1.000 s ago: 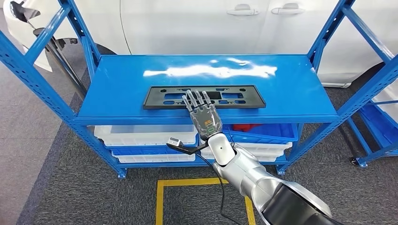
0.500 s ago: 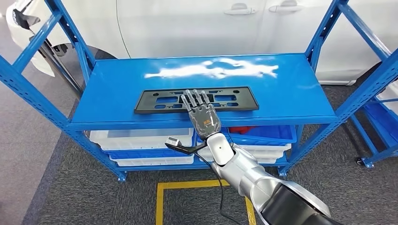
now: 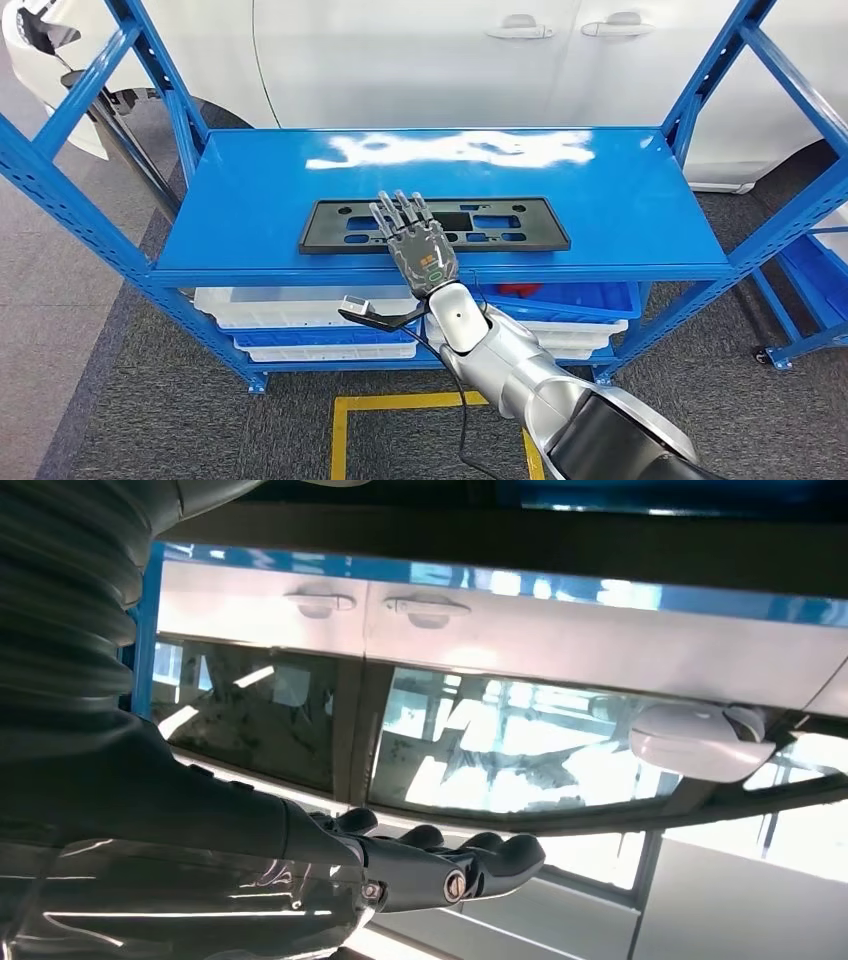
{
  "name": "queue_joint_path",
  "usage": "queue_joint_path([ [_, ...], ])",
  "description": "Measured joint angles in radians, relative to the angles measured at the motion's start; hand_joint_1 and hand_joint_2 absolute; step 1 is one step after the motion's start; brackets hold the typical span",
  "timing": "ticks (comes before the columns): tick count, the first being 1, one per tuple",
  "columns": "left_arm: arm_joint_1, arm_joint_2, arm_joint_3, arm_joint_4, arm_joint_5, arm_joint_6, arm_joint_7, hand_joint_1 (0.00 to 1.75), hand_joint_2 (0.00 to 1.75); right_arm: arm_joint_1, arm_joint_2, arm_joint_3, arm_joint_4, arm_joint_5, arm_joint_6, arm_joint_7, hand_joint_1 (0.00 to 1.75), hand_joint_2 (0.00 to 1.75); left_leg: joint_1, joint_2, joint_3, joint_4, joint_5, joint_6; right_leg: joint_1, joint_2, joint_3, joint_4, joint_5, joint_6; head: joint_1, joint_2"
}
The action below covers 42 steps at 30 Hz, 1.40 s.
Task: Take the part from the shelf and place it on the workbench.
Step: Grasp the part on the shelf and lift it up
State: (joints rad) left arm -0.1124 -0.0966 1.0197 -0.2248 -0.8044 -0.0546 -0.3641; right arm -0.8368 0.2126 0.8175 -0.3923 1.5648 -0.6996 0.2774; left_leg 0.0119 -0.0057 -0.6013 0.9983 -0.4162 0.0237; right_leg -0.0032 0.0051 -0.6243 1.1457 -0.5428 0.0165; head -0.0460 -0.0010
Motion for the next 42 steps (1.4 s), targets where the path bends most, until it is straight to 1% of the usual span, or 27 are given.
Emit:
queue_joint_path([
  [2, 0.0, 0.001, 0.0, 0.0, 0.0, 0.0, 0.0, 0.0, 0.0, 0.005, -0.001, 0.0, 0.002, 0.0, 0.0, 0.0, 0.0, 1.75, -0.001, 0.0, 0.005, 0.001, -0.007, 0.004, -0.003, 0.0, -0.08, 0.126, -0.036, 0.003, 0.0, 0.0],
  [3, 0.0, 0.001, 0.0, 0.0, 0.0, 0.0, 0.0, 0.0, 0.0, 0.008, -0.001, 0.0, 0.003, 0.0, 0.0, 0.001, 0.0, 1.75, -0.001, -0.001, 0.009, 0.002, -0.012, 0.003, -0.004, 0.0, -0.105, 0.152, -0.029, 0.004, 0.0, 0.0],
  [4, 0.001, 0.001, 0.0, 0.0, 0.0, 0.0, 0.0, 0.0, 0.0, 0.01, -0.001, 0.001, 0.004, 0.0, 0.0, 0.003, 0.0, 1.75, -0.001, -0.001, 0.014, 0.004, -0.017, 0.002, -0.004, 0.0, -0.11, 0.139, -0.002, 0.004, 0.0, 0.0],
  [6, 0.002, 0.0, 0.0, 0.0, -0.001, 0.0, 0.0, 0.0, 0.0, 0.01, -0.001, 0.001, 0.005, 0.0, 0.0, 0.007, 0.0, 1.75, -0.001, -0.002, 0.029, 0.008, -0.031, -0.002, -0.005, -0.001, -0.07, 0.017, 0.086, 0.0, 0.0, 0.0],
  [8, 0.0, 0.0, 0.0, 0.0, -0.002, 0.0, -0.001, 0.0, 0.0, 0.008, -0.001, 0.002, 0.005, 0.0, 0.0, 0.01, 0.0, 1.75, -0.004, -0.003, 0.038, 0.012, -0.044, -0.011, -0.001, -0.001, -0.024, -0.094, 0.132, -0.007, 0.0, 0.0],
  [9, -0.001, 0.0, 0.0, 0.0, -0.003, 0.0, -0.002, 0.0, 0.0, 0.007, -0.002, 0.002, 0.006, 0.0, 0.0, 0.01, 0.0, 1.75, -0.005, -0.003, 0.04, 0.012, -0.049, -0.017, 0.001, 0.0, -0.014, -0.117, 0.133, -0.011, 0.0, 0.0],
  [13, -0.006, 0.002, 0.0, 0.0, -0.003, 0.0, -0.004, 0.0, 0.0, 0.003, -0.003, 0.004, 0.007, 0.0, 0.0, 0.01, 0.0, 1.75, -0.003, -0.001, 0.043, 0.025, -0.067, -0.04, 0.0, 0.002, 0.003, -0.132, 0.122, -0.033, 0.0, 0.0],
  [15, -0.008, 0.003, 0.0, 0.0, -0.003, 0.0, -0.005, 0.0, 0.0, 0.0, -0.002, 0.006, 0.007, 0.0, 0.0, 0.007, 0.0, 1.75, 0.0, 0.0, -0.002, 0.114, -0.105, -0.05, -0.002, 0.0, 0.018, -0.139, 0.116, -0.043, 0.0, 0.0],
  [17, -0.008, 0.002, 0.0, 0.001, -0.003, 0.0, -0.005, 0.0, 0.0, 0.001, -0.001, 0.011, 0.008, 0.0, 0.0, 0.003, 0.0, 1.75, 0.002, 0.0, -0.081, 0.246, -0.145, -0.056, -0.001, -0.001, 0.028, -0.139, 0.107, -0.048, 0.0, 0.0],
  [18, -0.007, 0.002, 0.0, 0.001, -0.002, 0.0, -0.005, 0.0, 0.0, 0.003, -0.001, 0.014, 0.009, 0.0, 0.0, 0.002, 0.0, 1.75, 0.002, 0.0, -0.111, 0.284, -0.145, -0.057, 0.0, 0.0, 0.034, -0.139, 0.102, -0.049, 0.0, 0.0],
  [19, -0.006, 0.002, 0.0, 0.001, -0.001, 0.0, -0.005, 0.0, 0.0, 0.004, -0.001, 0.018, 0.009, 0.0, 0.0, 0.001, 0.0, 1.75, 0.002, 0.0, -0.124, 0.287, -0.125, -0.056, 0.001, 0.001, 0.042, -0.139, 0.096, -0.049, 0.0, 0.0],
  [20, -0.005, 0.002, 0.0, 0.001, 0.0, 0.0, -0.006, 0.0, 0.0, 0.004, 0.0, 0.022, 0.01, 0.0, 0.0, 0.0, 0.0, 1.75, 0.002, 0.0, -0.118, 0.252, -0.087, -0.053, 0.001, 0.001, 0.051, -0.139, 0.089, -0.048, 0.0, 0.0],
  [21, -0.005, 0.002, 0.0, 0.001, 0.002, 0.0, -0.006, 0.0, 0.0, 0.004, 0.0, 0.026, 0.01, 0.0, 0.0, 0.0, 0.0, 1.75, 0.001, 0.0, -0.095, 0.186, -0.04, -0.048, 0.002, 0.002, 0.061, -0.139, 0.083, -0.047, 0.0, 0.0],
  [22, -0.005, 0.002, 0.0, 0.001, 0.003, 0.0, -0.008, 0.0, 0.0, 0.002, 0.001, 0.03, 0.01, 0.0, 0.0, 0.0, 0.0, 1.75, -0.002, 0.0, -0.067, 0.118, -0.004, -0.042, 0.004, 0.003, 0.069, -0.139, 0.076, -0.044, 0.0, 0.0],
  [23, -0.006, 0.002, 0.0, 0.001, 0.005, 0.0, -0.009, 0.0, 0.0, 0.0, 0.002, 0.036, 0.01, 0.0, 0.0, 0.0, 0.0, 1.75, -0.005, 0.0, -0.042, 0.06, 0.017, -0.035, 0.005, 0.003, 0.075, -0.138, 0.07, -0.04, 0.0, 0.0],
  [24, -0.007, 0.002, 0.001, 0.001, 0.007, 0.0, -0.01, 0.0, 0.0, -0.002, 0.002, 0.043, 0.012, 0.0, 0.0, -0.001, 0.0, 1.75, -0.008, 0.0, -0.027, 0.026, 0.023, -0.029, 0.006, 0.004, 0.077, -0.138, 0.066, -0.035, 0.0, 0.0],
  [27, -0.01, 0.001, 0.001, 0.001, 0.012, -0.001, -0.013, 0.0, 0.0, -0.01, 0.004, 0.062, 0.018, 0.0, 0.0, -0.007, 0.0, 1.75, -0.008, -0.001, -0.015, 0.005, 0.013, -0.016, 0.006, 0.003, 0.081, -0.141, 0.056, -0.019, 0.0, 0.0],
  [29, -0.01, -0.001, 0.001, 0.001, 0.016, -0.001, -0.018, 0.0, 0.0, -0.02, 0.008, 0.071, 0.028, 0.0, 0.002, -0.014, 0.0, 1.75, -0.002, 0.0, -0.005, -0.005, 0.011, -0.007, 0.006, 0.001, 0.066, -0.105, 0.034, -0.009, 0.0, 0.0],
  [30, -0.012, -0.002, 0.001, 0.001, 0.018, -0.002, -0.021, 0.0, 0.0, -0.024, 0.01, 0.074, 0.035, 0.0, 0.006, -0.017, 0.0, 1.75, 0.0, 0.001, 0.0, -0.008, 0.01, -0.003, 0.005, 0.001, 0.041, -0.056, 0.012, -0.005, 0.0, 0.0],
  [32, -0.015, -0.001, 0.002, 0.001, 0.022, -0.003, -0.026, 0.0, 0.0, -0.029, 0.012, 0.078, 0.053, 0.0, 0.023, -0.022, 0.0, 1.75, -0.001, 0.001, 0.005, -0.009, 0.005, 0.002, 0.001, 0.0, -0.039, 0.077, -0.031, 0.001, 0.0, 0.0],
  [33, -0.016, -0.001, 0.002, 0.001, 0.024, -0.003, -0.027, 0.0, 0.0, -0.028, 0.012, 0.079, 0.063, 0.0, 0.039, -0.025, 0.0, 1.75, -0.001, 0.0, 0.008, -0.008, 0.001, 0.003, -0.001, 0.0, -0.074, 0.122, -0.034, 0.004, 0.0, 0.0],
  [34, -0.015, -0.002, 0.002, 0.001, 0.025, -0.004, -0.027, 0.0, 0.0, -0.028, 0.012, 0.079, 0.072, 0.0, 0.055, -0.026, 0.0, 1.75, -0.001, -0.001, 0.012, -0.006, -0.004, 0.003, -0.004, 0.0, -0.093, 0.135, -0.019, 0.007, 0.0, 0.0],
  [35, -0.014, -0.002, 0.002, 0.001, 0.027, -0.005, -0.027, 0.0, 0.0, -0.028, 0.013, 0.079, 0.079, 0.0, 0.068, -0.028, 0.0, 1.75, -0.001, -0.002, 0.018, -0.004, -0.01, 0.001, -0.007, 0.0, -0.093, 0.109, 0.015, 0.008, 0.0, 0.0],
  [37, -0.014, -0.004, 0.002, 0.001, 0.027, -0.005, -0.027, 0.0, 0.0, -0.03, 0.014, 0.079, 0.088, -0.001, 0.082, -0.029, 0.0, 1.75, -0.001, -0.003, 0.031, 0.001, -0.024, -0.005, -0.011, -0.002, -0.054, -0.012, 0.098, 0.006, 0.0, 0.0],
  [38, -0.015, -0.005, 0.002, 0.001, 0.028, -0.005, -0.027, 0.0, 0.0, -0.032, 0.015, 0.079, 0.091, -0.001, 0.088, -0.03, 0.0, 1.75, -0.002, -0.003, 0.035, 0.005, -0.031, -0.009, -0.01, -0.003, -0.032, -0.07, 0.124, 0.003, 0.0, 0.0],
  [40, -0.018, -0.005, 0.003, 0.001, 0.032, -0.006, -0.028, 0.0, 0.0, -0.035, 0.018, 0.079, 0.096, -0.005, 0.116, -0.031, 0.0, 1.75, -0.005, -0.003, 0.038, 0.008, -0.04, -0.019, -0.007, -0.003, -0.012, -0.121, 0.135, -0.005, 0.0, 0.0],
  [42, -0.019, -0.005, 0.004, 0.001, 0.037, -0.006, -0.028, 0.0, 0.0, -0.036, 0.021, 0.079, 0.099, -0.01, 0.142, -0.031, 0.0, 1.75, -0.006, -0.003, 0.039, 0.007, -0.042, -0.025, -0.005, -0.001, -0.01, -0.123, 0.131, -0.011, 0.0, 0.0],
])
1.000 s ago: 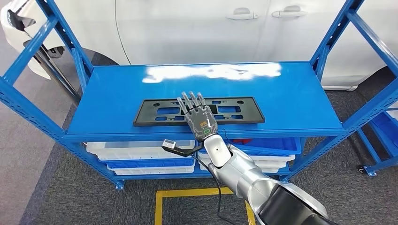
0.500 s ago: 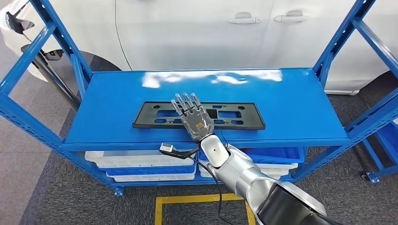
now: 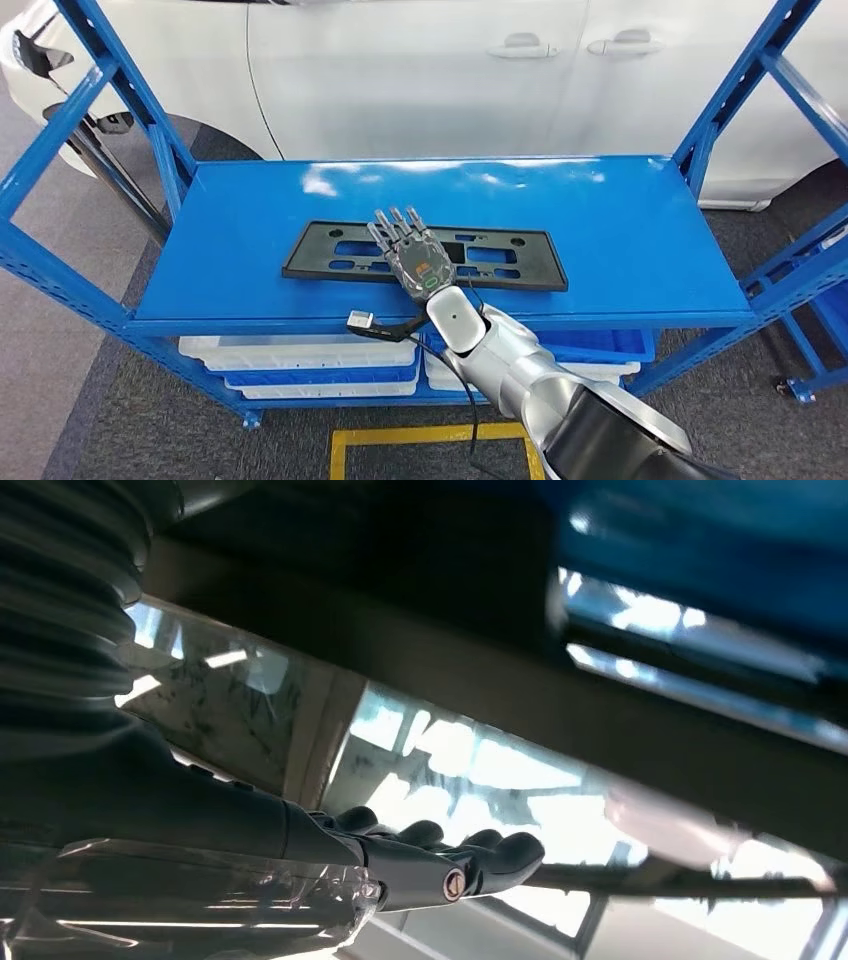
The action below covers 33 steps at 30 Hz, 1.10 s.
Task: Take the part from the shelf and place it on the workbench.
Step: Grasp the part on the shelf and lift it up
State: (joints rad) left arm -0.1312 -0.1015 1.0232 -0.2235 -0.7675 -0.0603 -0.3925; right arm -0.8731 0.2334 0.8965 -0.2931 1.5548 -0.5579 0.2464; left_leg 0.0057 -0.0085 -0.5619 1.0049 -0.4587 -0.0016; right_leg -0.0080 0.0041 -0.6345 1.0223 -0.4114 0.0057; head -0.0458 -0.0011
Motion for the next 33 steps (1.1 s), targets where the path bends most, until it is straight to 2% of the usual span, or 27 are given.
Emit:
queue_joint_path([
  [4, 0.0, 0.0, 0.0, 0.0, 0.001, 0.0, 0.0, 0.0, 0.0, 0.0, 0.0, 0.0, 0.001, -0.001, 0.006, 0.0, 0.0, 1.75, 0.0, 0.0, 0.001, -0.001, 0.0, -0.002, 0.001, 0.001, 0.0, 0.0, -0.001, -0.002, 0.0, 0.0],
  [6, -0.001, 0.0, 0.003, 0.0, 0.004, -0.001, -0.001, 0.0, 0.0, -0.006, 0.004, 0.0, 0.002, -0.007, 0.042, 0.001, 0.0, 1.75, 0.003, 0.001, -0.002, 0.013, -0.013, -0.011, -0.001, 0.001, 0.007, -0.007, 0.0, -0.012, 0.0, 0.0],
  [7, 0.0, 0.0, 0.005, 0.0, 0.007, -0.004, -0.002, 0.0, 0.0, -0.011, 0.008, -0.001, 0.004, -0.012, 0.083, 0.008, 0.0, 1.75, 0.005, 0.002, -0.038, 0.088, -0.047, -0.019, -0.002, 0.001, 0.013, -0.011, -0.002, -0.019, 0.0, 0.0],
  [8, 0.002, 0.0, 0.008, 0.0, 0.01, -0.009, -0.005, 0.0, 0.0, -0.016, 0.011, -0.002, 0.006, -0.017, 0.129, 0.02, 0.0, 1.75, 0.007, 0.003, -0.072, 0.154, -0.068, -0.027, -0.003, 0.0, 0.021, -0.015, -0.004, -0.026, 0.0, 0.0],
  [9, 0.003, 0.0, 0.01, 0.0, 0.012, -0.013, -0.008, 0.0, 0.0, -0.02, 0.014, -0.004, 0.008, -0.02, 0.167, 0.034, 0.43, 1.75, 0.009, 0.003, -0.1, 0.203, -0.076, -0.031, -0.003, 0.0, 0.028, -0.016, -0.008, -0.029, 0.0, 0.0],
  [10, 0.004, 0.001, 0.012, 0.0, 0.013, -0.017, -0.011, 0.0, 0.0, -0.022, 0.015, -0.006, 0.009, -0.022, 0.197, 0.047, 0.86, 1.75, 0.01, 0.003, -0.11, 0.212, -0.065, -0.032, -0.002, 0.0, 0.033, -0.016, -0.012, -0.029, 0.0, 0.0],
  [11, 0.004, 0.001, 0.014, 0.0, 0.013, -0.018, -0.013, 0.0, 0.0, -0.025, 0.015, -0.009, 0.01, -0.024, 0.211, 0.055, 1.3, 1.75, 0.01, 0.003, -0.079, 0.141, -0.023, -0.03, -0.002, 0.0, 0.038, -0.016, -0.014, -0.026, 0.0, 0.0],
  [12, 0.003, 0.002, 0.014, 0.0, 0.013, -0.019, -0.015, 0.0, 0.0, -0.027, 0.015, -0.012, 0.011, -0.027, 0.224, 0.058, 1.74, 1.75, 0.009, 0.003, -0.048, 0.075, 0.002, -0.025, 0.0, 0.001, 0.041, -0.015, -0.017, -0.022, 0.0, 0.0],
  [13, 0.002, 0.002, 0.014, 0.0, 0.012, -0.018, -0.016, 0.0, 0.0, -0.028, 0.014, -0.015, 0.013, -0.03, 0.235, 0.058, 1.75, 1.75, 0.007, 0.003, -0.025, 0.027, 0.018, -0.019, 0.002, 0.001, 0.042, -0.014, -0.018, -0.017, 0.0, 0.0],
  [14, 0.001, 0.002, 0.015, 0.0, 0.012, -0.018, -0.017, 0.0, 0.0, -0.029, 0.014, -0.019, 0.015, -0.032, 0.245, 0.057, 1.75, 1.75, 0.005, 0.003, -0.015, 0.004, 0.022, -0.012, 0.003, 0.002, 0.042, -0.014, -0.019, -0.011, 0.0, 0.0],
  [17, 0.001, 0.002, 0.017, 0.0, 0.014, -0.018, -0.021, 0.0, 0.0, -0.029, 0.015, -0.029, 0.019, -0.034, 0.26, 0.052, 1.75, 1.75, 0.003, 0.002, -0.016, -0.002, 0.025, 0.008, 0.002, 0.002, 0.04, -0.013, -0.02, 0.006, 0.0, 0.0],
  [18, 0.001, 0.002, 0.018, 0.0, 0.015, -0.018, -0.023, 0.0, 0.0, -0.029, 0.015, -0.032, 0.019, -0.034, 0.262, 0.052, 1.75, 1.75, 0.005, 0.003, -0.016, -0.005, 0.028, 0.015, 0.002, 0.002, 0.033, 0.003, -0.031, 0.01, 0.0, 0.0],
  [20, 0.0, 0.003, 0.019, 0.0, 0.018, -0.02, -0.029, 0.0, 0.0, -0.028, 0.015, -0.038, 0.021, -0.035, 0.264, 0.052, 1.75, 1.75, 0.007, 0.004, -0.016, -0.009, 0.032, 0.025, 0.0, 0.001, -0.009, 0.095, -0.086, 0.018, 0.0, 0.0],
  [22, 0.0, 0.004, 0.021, 0.0, 0.021, -0.027, -0.035, 0.0, 0.0, -0.024, 0.015, -0.043, 0.024, -0.037, 0.267, 0.052, 1.75, 1.75, 0.005, 0.004, -0.018, -0.008, 0.031, 0.028, -0.001, 0.001, -0.077, 0.232, -0.144, 0.022, 0.0, 0.0],
  [23, 0.0, 0.004, 0.021, 0.0, 0.022, -0.032, -0.039, 0.0, 0.0, -0.022, 0.015, -0.045, 0.025, -0.037, 0.267, 0.052, 1.75, 1.75, 0.004, 0.004, -0.017, -0.008, 0.031, 0.029, -0.001, 0.001, -0.097, 0.27, -0.15, 0.022, 0.0, 0.0],
  [24, 0.001, 0.005, 0.022, 0.0, 0.024, -0.038, -0.043, 0.0, 0.0, -0.02, 0.015, -0.048, 0.026, -0.038, 0.266, 0.052, 1.75, 1.75, 0.003, 0.004, -0.016, -0.008, 0.03, 0.029, -0.001, 0.001, -0.101, 0.272, -0.138, 0.022, 0.0, 0.0],
  [25, 0.001, 0.004, 0.022, 0.0, 0.027, -0.045, -0.048, 0.0, 0.0, -0.02, 0.015, -0.05, 0.027, -0.038, 0.264, 0.051, 1.75, 1.75, 0.003, 0.003, -0.014, -0.007, 0.028, 0.028, -0.001, 0.001, -0.083, 0.232, -0.108, 0.019, 0.0, 0.0],
  [27, 0.001, 0.004, 0.023, 0.0, 0.031, -0.064, -0.061, 0.0, 0.0, -0.023, 0.015, -0.055, 0.027, -0.04, 0.258, 0.049, 1.75, 1.75, 0.001, 0.002, -0.009, -0.005, 0.024, 0.024, 0.003, 0.001, -0.015, 0.089, -0.039, 0.009, 0.0, 0.0],
  [28, 0.0, 0.004, 0.023, 0.0, 0.033, -0.071, -0.069, 0.0, 0.0, -0.024, 0.015, -0.057, 0.027, -0.041, 0.254, 0.046, 1.75, 1.75, -0.001, 0.002, -0.009, -0.004, 0.021, 0.02, 0.005, 0.0, 0.012, 0.032, -0.019, 0.004, 0.0, 0.0],
  [29, 0.0, 0.004, 0.023, 0.0, 0.033, -0.076, -0.077, 0.0, 0.0, -0.025, 0.014, -0.059, 0.027, -0.042, 0.248, 0.043, 1.75, 1.75, -0.002, 0.001, -0.01, -0.003, 0.02, 0.015, 0.007, 0.001, 0.026, -0.001, -0.012, 0.0, 0.0, 0.0],
  [30, 0.001, 0.004, 0.023, 0.0, 0.032, -0.077, -0.084, 0.0, 0.0, -0.025, 0.014, -0.062, 0.027, -0.043, 0.239, 0.04, 1.75, 1.75, -0.003, 0.001, -0.011, -0.002, 0.019, 0.01, 0.009, 0.001, 0.028, -0.011, -0.014, -0.004, 0.0, 0.0],
  [33, 0.001, 0.006, 0.023, 0.0, 0.03, -0.074, -0.097, 0.0, 0.0, -0.024, 0.014, -0.079, 0.025, -0.056, 0.188, 0.026, 1.75, 1.75, -0.001, 0.002, -0.016, 0.009, 0.007, -0.005, 0.004, 0.0, 0.032, -0.021, -0.01, -0.017, 0.0, 0.0],
])
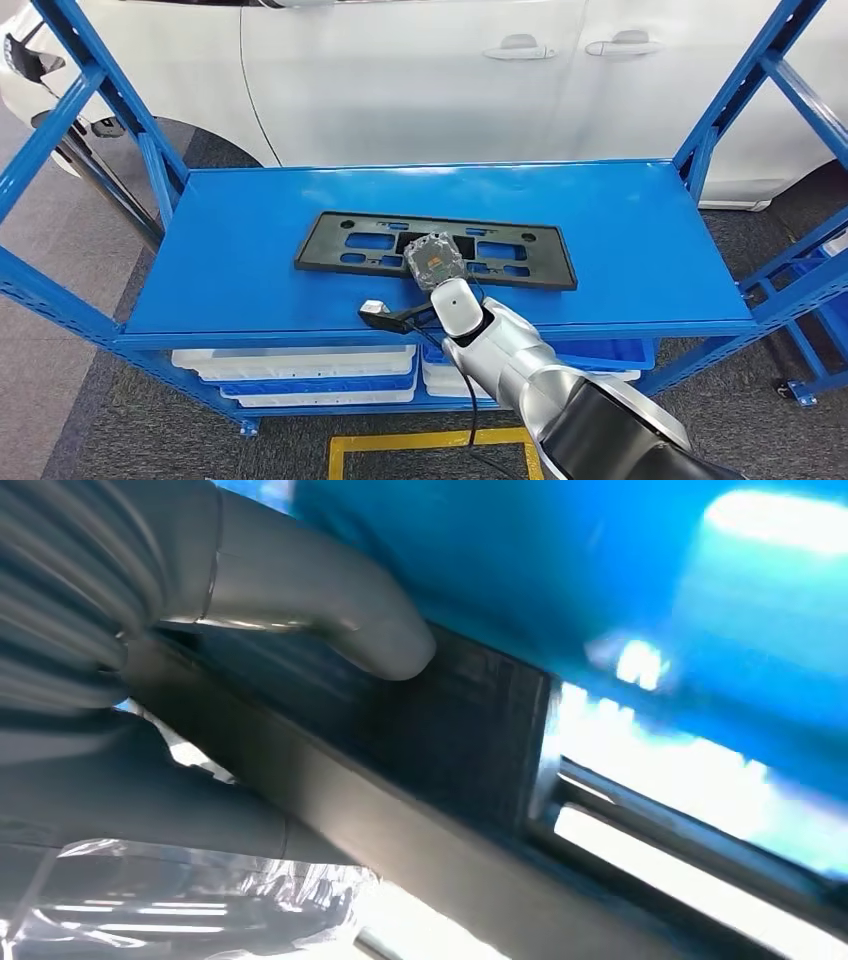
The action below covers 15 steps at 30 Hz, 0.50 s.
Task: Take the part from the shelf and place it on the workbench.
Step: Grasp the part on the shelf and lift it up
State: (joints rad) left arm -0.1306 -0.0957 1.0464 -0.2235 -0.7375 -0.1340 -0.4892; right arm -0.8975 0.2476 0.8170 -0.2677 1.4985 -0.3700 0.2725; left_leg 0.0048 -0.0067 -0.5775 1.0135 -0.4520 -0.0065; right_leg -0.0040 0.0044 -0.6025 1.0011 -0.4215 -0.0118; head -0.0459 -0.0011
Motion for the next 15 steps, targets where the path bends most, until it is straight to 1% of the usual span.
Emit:
queue_joint_path([
  [1, 0.0, 0.001, 0.0, 0.0, 0.001, 0.003, -0.001, 0.0, 0.0, 0.0, 0.0, -0.009, -0.002, -0.008, -0.027, -0.007, 1.75, 1.75, 0.001, 0.0, -0.012, 0.028, -0.018, -0.005, -0.004, -0.001, 0.003, -0.005, 0.001, -0.005, 0.0, 0.0],
  [2, 0.0, 0.001, 0.0, 0.0, 0.002, 0.006, -0.002, 0.0, 0.0, -0.001, 0.0, -0.02, -0.004, -0.019, -0.06, -0.018, 1.75, 1.75, 0.004, 0.001, -0.035, 0.076, -0.045, -0.01, -0.005, -0.002, 0.006, -0.007, 0.002, -0.008, 0.0, 0.0],
  [3, 0.0, 0.001, 0.0, 0.0, 0.003, 0.009, 0.001, 0.0, 0.0, -0.001, 0.0, -0.032, -0.007, -0.031, -0.101, -0.032, 1.75, 1.75, 0.006, 0.001, -0.067, 0.143, -0.076, -0.015, -0.005, -0.002, 0.006, -0.008, 0.001, -0.011, 0.0, 0.0],
  [4, 0.001, 0.001, 0.0, 0.0, 0.005, 0.012, 0.005, 0.0, 0.0, 0.0, 0.0, -0.046, -0.012, -0.044, -0.144, -0.05, 1.75, 1.75, 0.009, 0.001, -0.102, 0.211, -0.1, -0.02, -0.005, -0.002, 0.007, -0.007, -0.001, -0.012, 0.0, 0.0],
  [5, 0.002, 0.001, 0.001, 0.0, 0.008, 0.015, 0.009, 0.0, 0.0, 0.001, 0.0, -0.064, -0.02, -0.058, -0.192, -0.073, 1.75, 1.75, 0.011, 0.001, -0.129, 0.259, -0.111, -0.023, -0.005, -0.001, 0.007, -0.006, -0.002, -0.013, 0.0, 0.0],
  [6, 0.003, 0.001, 0.002, 0.0, 0.013, 0.018, 0.013, 0.0, 0.0, 0.004, 0.0, -0.085, -0.035, -0.074, -0.237, -0.102, 1.75, 1.75, 0.013, 0.001, -0.141, 0.273, -0.102, -0.026, -0.005, 0.0, 0.009, -0.005, -0.004, -0.013, 0.0, 0.0],
  [7, 0.004, 0.002, 0.004, 0.0, 0.018, 0.02, 0.015, 0.0, 0.0, 0.01, 0.0, -0.11, -0.063, -0.09, -0.27, -0.137, 1.75, 1.75, 0.014, 0.001, -0.132, 0.244, -0.072, -0.027, -0.005, 0.001, 0.011, -0.004, -0.006, -0.011, 0.0, 0.0],
  [8, 0.004, 0.002, 0.006, 0.0, 0.024, 0.02, 0.017, 0.0, 0.0, 0.019, 0.0, -0.14, -0.104, -0.111, -0.292, -0.179, 1.75, 1.75, 0.016, 0.001, -0.105, 0.181, -0.031, -0.027, -0.005, 0.002, 0.014, -0.003, -0.01, -0.009, 0.0, 0.0],
  [9, 0.004, 0.002, 0.008, 0.0, 0.031, 0.018, 0.017, 0.0, 0.0, 0.032, -0.001, -0.173, -0.156, -0.144, -0.304, -0.236, 1.75, 1.75, 0.017, 0.002, -0.074, 0.111, 0.004, -0.025, -0.004, 0.003, 0.017, -0.001, -0.014, -0.005, 0.0, 0.0],
  [10, 0.003, 0.003, 0.012, 0.0, 0.037, 0.013, 0.016, 0.0, 0.0, 0.05, -0.001, -0.211, -0.219, -0.199, -0.309, -0.312, 1.75, 1.75, 0.016, 0.002, -0.047, 0.049, 0.026, -0.021, -0.002, 0.004, 0.018, 0.002, -0.018, 0.0, 0.0, 0.0],
  [11, 0.003, 0.003, 0.016, 0.0, 0.043, 0.008, 0.015, 0.0, 0.0, 0.073, -0.001, -0.253, -0.291, -0.286, -0.313, -0.414, 1.75, 1.75, 0.014, 0.001, -0.031, 0.012, 0.036, -0.016, 0.0, 0.003, 0.017, 0.004, -0.02, 0.005, 0.0, 0.0],
  [13, 0.005, 0.003, 0.025, 0.0, 0.053, 0.001, 0.011, 0.0, 0.0, 0.136, -0.002, -0.326, -0.466, -0.536, -0.31, -0.635, 1.75, 1.75, 0.011, -0.003, -0.027, -0.002, 0.031, -0.004, 0.002, 0.001, 0.014, 0.005, -0.022, 0.016, 0.0, 0.0],
  [14, 0.007, 0.003, 0.028, 0.0, 0.058, -0.001, 0.01, 0.0, 0.0, 0.168, -0.005, -0.349, -0.566, -0.674, -0.303, -0.72, 1.75, 1.75, 0.012, -0.005, -0.028, -0.002, 0.032, 0.002, 0.001, -0.001, 0.014, 0.005, -0.025, 0.022, 0.0, 0.0],
  [15, 0.009, 0.003, 0.031, 0.0, 0.063, -0.005, 0.009, 0.0, 0.0, 0.197, -0.011, -0.36, -0.668, -0.805, -0.291, -0.777, 1.75, 1.75, 0.012, -0.006, -0.028, -0.005, 0.032, 0.008, 0.0, -0.002, 0.012, 0.011, -0.034, 0.027, 0.0, 0.0],
])
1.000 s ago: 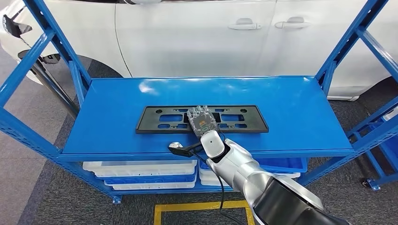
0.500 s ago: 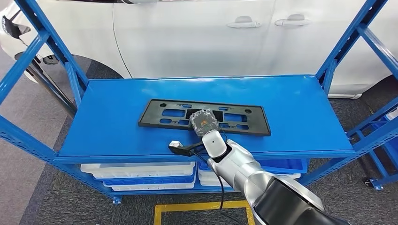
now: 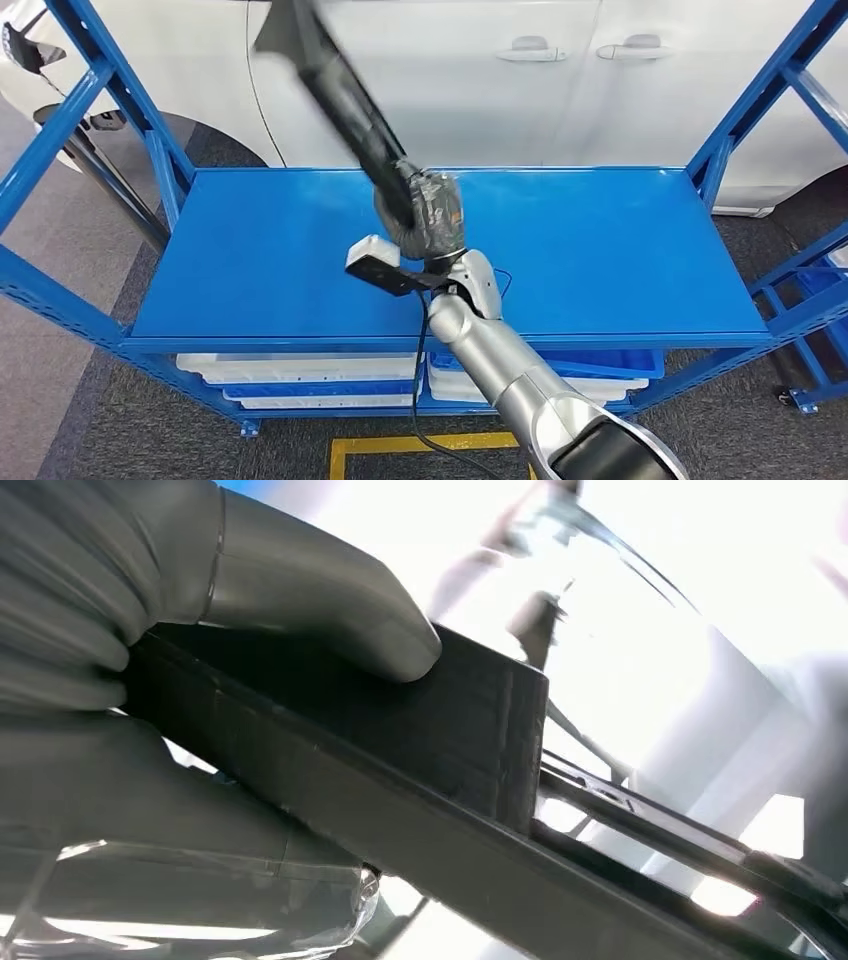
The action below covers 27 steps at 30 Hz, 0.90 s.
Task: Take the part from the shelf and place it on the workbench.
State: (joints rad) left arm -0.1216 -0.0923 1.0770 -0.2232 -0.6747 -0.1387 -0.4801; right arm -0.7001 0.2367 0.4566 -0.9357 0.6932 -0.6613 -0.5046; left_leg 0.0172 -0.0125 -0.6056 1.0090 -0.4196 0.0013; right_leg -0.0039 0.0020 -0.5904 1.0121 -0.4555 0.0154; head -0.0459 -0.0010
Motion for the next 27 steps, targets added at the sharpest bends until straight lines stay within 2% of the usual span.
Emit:
queue_joint_path([
  [2, 0.003, 0.002, 0.007, 0.0, 0.013, -0.013, -0.005, 0.0, 0.0, 0.056, -0.023, -0.008, -0.207, -0.236, 0.055, -0.064, 1.75, 1.75, 0.002, -0.001, 0.002, -0.005, 0.001, 0.012, -0.001, 0.0, -0.028, 0.067, -0.047, 0.007, 0.0, 0.0],
  [4, 0.006, 0.007, 0.019, 0.0, 0.031, -0.03, -0.013, 0.0, 0.0, 0.119, -0.06, -0.011, -0.413, -0.457, 0.185, -0.106, 1.75, 1.75, -0.002, 0.0, 0.003, -0.005, -0.002, 0.021, -0.002, 0.0, -0.092, 0.203, -0.113, 0.009, 0.0, 0.0],
  [5, 0.008, 0.01, 0.025, 0.0, 0.04, -0.037, -0.016, 0.0, 0.0, 0.151, -0.077, -0.011, -0.499, -0.542, 0.269, -0.122, 1.75, 1.75, -0.004, 0.0, 0.004, -0.005, -0.004, 0.023, -0.002, 0.0, -0.123, 0.264, -0.134, 0.01, 0.0, 0.0],
  [6, 0.01, 0.012, 0.033, 0.0, 0.05, -0.043, -0.018, 0.0, 0.0, 0.187, -0.095, -0.01, -0.589, -0.621, 0.371, -0.14, 1.75, 1.75, -0.005, 0.001, 0.005, -0.004, -0.007, 0.025, -0.002, 0.0, -0.141, 0.293, -0.135, 0.01, 0.0, 0.0],
  [7, 0.012, 0.014, 0.04, 0.0, 0.057, -0.045, -0.019, 0.0, 0.0, 0.223, -0.11, -0.009, -0.663, -0.673, 0.465, -0.157, 1.75, 1.75, -0.007, 0.001, 0.007, -0.003, -0.009, 0.026, -0.002, 0.0, -0.139, 0.284, -0.116, 0.009, 0.0, 0.0],
  [8, 0.013, 0.015, 0.046, 0.0, 0.062, -0.045, -0.019, 0.0, 0.0, 0.256, -0.123, -0.005, -0.731, -0.713, 0.554, -0.172, 1.75, 1.75, -0.007, 0.001, 0.01, -0.002, -0.012, 0.025, -0.002, 0.0, -0.119, 0.237, -0.081, 0.007, 0.0, 0.0],
  [9, 0.015, 0.016, 0.052, 0.0, 0.065, -0.043, -0.018, 0.0, 0.0, 0.286, -0.133, 0.001, -0.793, -0.742, 0.633, -0.184, 1.75, 1.75, -0.007, 0.001, 0.014, 0.0, -0.016, 0.023, -0.002, -0.001, -0.086, 0.165, -0.039, 0.004, 0.0, 0.0],
  [11, 0.019, 0.017, 0.06, 0.0, 0.065, -0.03, -0.013, 0.0, 0.0, 0.328, -0.146, 0.016, -0.881, -0.77, 0.727, -0.192, 1.75, 1.75, -0.011, 0.0, 0.017, 0.006, -0.022, 0.017, 0.002, 0.0, -0.03, 0.047, 0.008, -0.003, 0.0, 0.0],
  [12, 0.021, 0.018, 0.064, 0.0, 0.065, -0.02, -0.01, 0.0, 0.0, 0.346, -0.15, 0.023, -0.914, -0.774, 0.756, -0.192, 1.75, 1.75, -0.012, 0.0, 0.017, 0.009, -0.023, 0.013, 0.004, 0.0, -0.018, 0.02, 0.014, -0.006, 0.0, 0.0],
  [15, 0.025, 0.022, 0.073, 0.0, 0.059, 0.014, 0.011, 0.0, 0.0, 0.395, -0.154, 0.049, -0.975, -0.762, 0.812, -0.193, 1.75, 1.75, -0.012, 0.001, 0.017, 0.01, -0.027, -0.001, 0.003, 0.001, -0.015, 0.008, 0.016, -0.019, 0.0, 0.0],
  [16, 0.027, 0.024, 0.074, 0.0, 0.056, 0.023, 0.019, 0.0, 0.0, 0.405, -0.155, 0.062, -0.984, -0.755, 0.822, -0.193, 1.75, 1.75, -0.012, 0.002, 0.014, 0.021, -0.039, -0.006, 0.001, 0.001, -0.015, 0.004, 0.02, -0.026, 0.0, 0.0],
  [18, 0.027, 0.028, 0.075, 0.0, 0.05, 0.036, 0.033, 0.0, 0.0, 0.421, -0.156, 0.09, -0.995, -0.745, 0.826, -0.193, 1.75, 1.75, -0.009, 0.003, -0.012, 0.095, -0.097, -0.016, -0.002, -0.003, -0.016, -0.002, 0.027, -0.036, 0.0, 0.0],
  [20, 0.028, 0.031, 0.076, 0.0, 0.045, 0.046, 0.044, 0.0, 0.0, 0.436, -0.158, 0.113, -0.999, -0.737, 0.81, -0.193, 1.75, 1.75, -0.006, 0.004, -0.056, 0.222, -0.168, -0.024, -0.001, -0.005, -0.022, 0.0, 0.031, -0.04, 0.0, 0.0],
  [21, 0.029, 0.032, 0.076, 0.0, 0.043, 0.052, 0.05, 0.0, 0.0, 0.442, -0.16, 0.12, -1.0, -0.732, 0.797, -0.193, 1.75, 1.75, -0.005, 0.004, -0.068, 0.266, -0.186, -0.026, 0.0, -0.006, -0.026, 0.001, 0.034, -0.04, 0.0, 0.0],
  [22, 0.03, 0.033, 0.076, 0.0, 0.042, 0.056, 0.055, 0.0, 0.0, 0.448, -0.162, 0.126, -1.002, -0.729, 0.785, -0.193, 1.75, 1.75, -0.005, 0.005, -0.064, 0.275, -0.186, -0.028, 0.0, -0.007, -0.031, 0.003, 0.037, -0.04, 0.0, 0.0],
  [23, 0.031, 0.034, 0.076, 0.0, 0.041, 0.06, 0.06, 0.0, 0.0, 0.453, -0.165, 0.131, -1.005, -0.726, 0.773, -0.192, 1.75, 1.75, -0.005, 0.005, -0.039, 0.244, -0.168, -0.027, 0.0, -0.007, -0.036, 0.005, 0.041, -0.038, 0.0, 0.0],
  [25, 0.029, 0.038, 0.076, 0.0, 0.038, 0.065, 0.07, 0.0, 0.0, 0.457, -0.17, 0.138, -1.012, -0.726, 0.754, -0.192, 1.75, 1.75, -0.004, 0.005, 0.045, 0.104, -0.12, -0.023, 0.0, -0.006, -0.045, 0.011, 0.048, -0.032, 0.0, 0.0],
  [26, 0.028, 0.039, 0.076, 0.0, 0.036, 0.067, 0.074, 0.0, 0.0, 0.457, -0.172, 0.14, -1.015, -0.726, 0.746, -0.192, 1.75, 1.75, -0.006, 0.004, 0.077, 0.047, -0.104, -0.017, 0.001, -0.006, -0.048, 0.013, 0.051, -0.027, 0.0, 0.0],
  [27, 0.027, 0.039, 0.076, 0.0, 0.034, 0.069, 0.08, 0.0, 0.0, 0.457, -0.174, 0.141, -1.017, -0.727, 0.739, -0.192, 1.75, 1.75, -0.009, 0.003, 0.095, 0.012, -0.096, -0.011, 0.002, -0.005, -0.05, 0.015, 0.056, -0.021, 0.0, 0.0],
])
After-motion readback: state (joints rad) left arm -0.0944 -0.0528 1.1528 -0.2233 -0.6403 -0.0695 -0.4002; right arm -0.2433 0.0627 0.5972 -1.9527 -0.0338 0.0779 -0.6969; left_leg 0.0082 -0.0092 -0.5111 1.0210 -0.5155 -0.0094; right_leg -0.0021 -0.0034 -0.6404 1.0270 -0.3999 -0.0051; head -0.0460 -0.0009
